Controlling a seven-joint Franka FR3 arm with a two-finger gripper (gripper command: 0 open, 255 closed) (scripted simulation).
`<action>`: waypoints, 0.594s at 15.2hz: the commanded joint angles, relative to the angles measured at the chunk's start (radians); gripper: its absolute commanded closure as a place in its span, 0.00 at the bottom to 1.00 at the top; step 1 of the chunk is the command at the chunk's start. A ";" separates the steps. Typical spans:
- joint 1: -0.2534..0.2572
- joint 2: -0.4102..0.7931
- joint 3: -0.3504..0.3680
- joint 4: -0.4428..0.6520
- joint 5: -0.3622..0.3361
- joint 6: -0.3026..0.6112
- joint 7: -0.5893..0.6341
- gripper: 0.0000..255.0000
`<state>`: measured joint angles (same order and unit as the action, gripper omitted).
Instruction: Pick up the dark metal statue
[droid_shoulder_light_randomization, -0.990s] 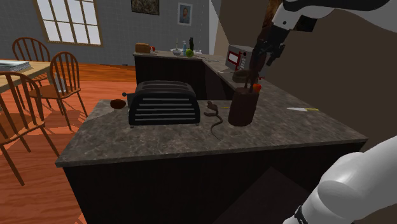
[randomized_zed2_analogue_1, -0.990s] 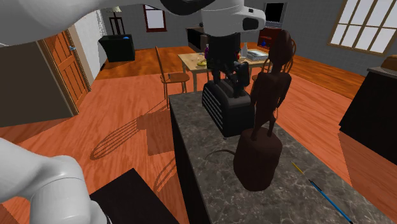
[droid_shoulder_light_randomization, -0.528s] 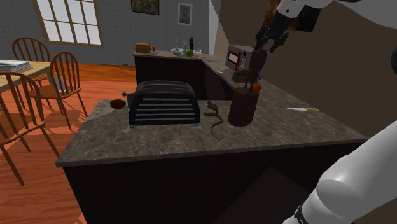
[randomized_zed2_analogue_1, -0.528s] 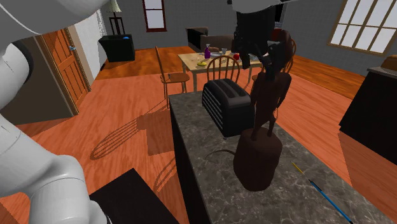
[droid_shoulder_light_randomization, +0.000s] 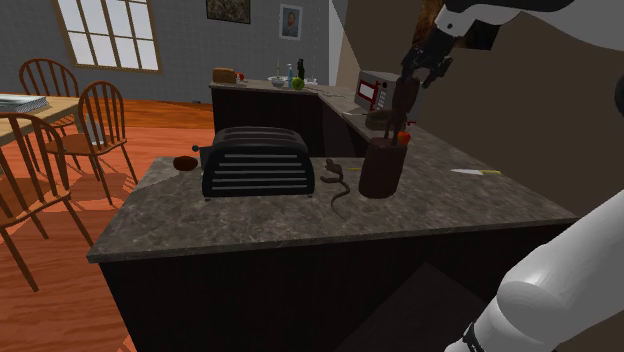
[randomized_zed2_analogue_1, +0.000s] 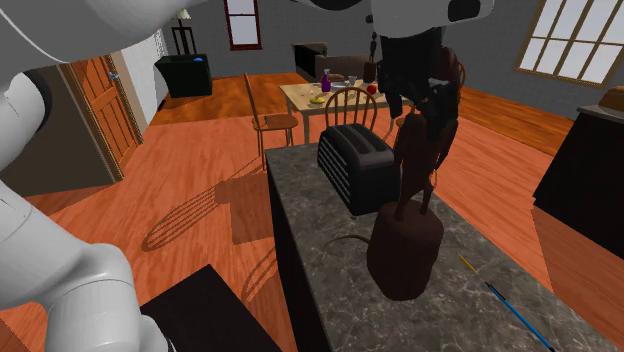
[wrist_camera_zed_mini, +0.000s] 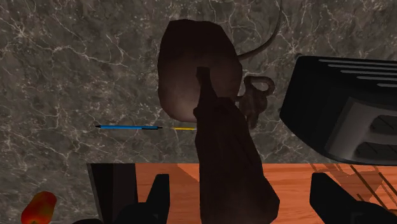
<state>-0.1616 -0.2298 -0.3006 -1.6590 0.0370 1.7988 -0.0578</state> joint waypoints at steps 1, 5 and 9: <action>0.000 -0.006 0.001 -0.027 -0.002 0.022 0.000 0.00; 0.000 -0.008 0.001 -0.031 -0.002 0.024 0.000 1.00; 0.000 -0.009 0.001 -0.031 -0.002 0.024 0.000 1.00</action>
<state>-0.1625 -0.2386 -0.2997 -1.6892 0.0338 1.8230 -0.0575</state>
